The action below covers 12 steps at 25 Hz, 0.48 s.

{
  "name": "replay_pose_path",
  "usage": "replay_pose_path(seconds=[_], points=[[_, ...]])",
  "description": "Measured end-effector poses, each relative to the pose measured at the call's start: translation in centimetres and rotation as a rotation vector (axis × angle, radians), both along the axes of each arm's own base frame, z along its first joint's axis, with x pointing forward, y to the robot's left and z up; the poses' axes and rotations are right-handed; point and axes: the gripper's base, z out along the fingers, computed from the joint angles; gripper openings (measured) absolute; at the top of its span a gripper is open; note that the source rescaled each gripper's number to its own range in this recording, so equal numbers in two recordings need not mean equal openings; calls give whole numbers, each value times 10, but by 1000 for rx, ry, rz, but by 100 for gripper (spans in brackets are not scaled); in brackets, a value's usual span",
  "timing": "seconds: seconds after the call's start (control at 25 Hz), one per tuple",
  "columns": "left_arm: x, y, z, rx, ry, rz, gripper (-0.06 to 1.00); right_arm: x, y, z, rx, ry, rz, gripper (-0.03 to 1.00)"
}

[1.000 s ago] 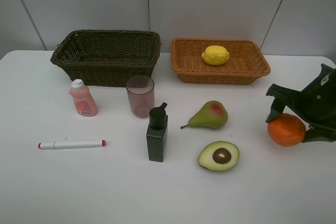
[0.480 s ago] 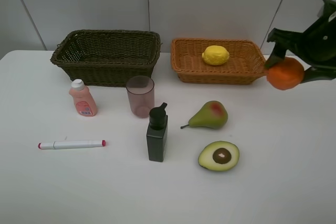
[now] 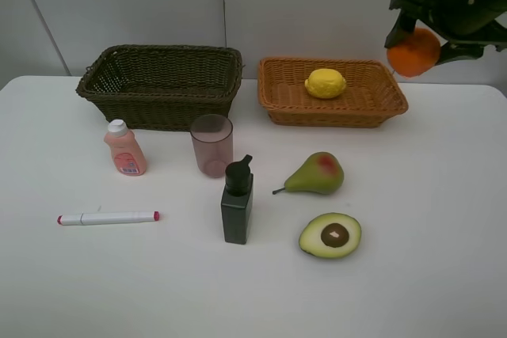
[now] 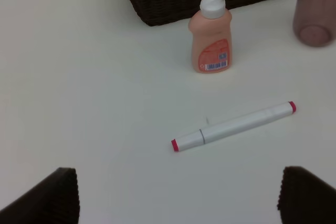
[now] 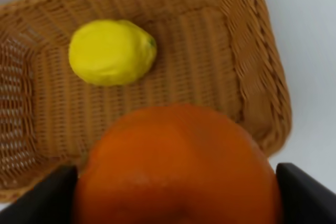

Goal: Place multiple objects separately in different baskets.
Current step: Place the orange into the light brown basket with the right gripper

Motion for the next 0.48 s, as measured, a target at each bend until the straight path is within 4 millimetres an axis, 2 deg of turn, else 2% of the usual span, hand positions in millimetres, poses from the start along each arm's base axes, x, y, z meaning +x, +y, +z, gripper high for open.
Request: replay_pose_path(seconds=[0.2,0.48], points=[[0,0,0,0,0,0,100,33,5,-12,-10,-1,53,36],[0,0,0,0,0,0,100,74,12,-47,12,33,97,36]])
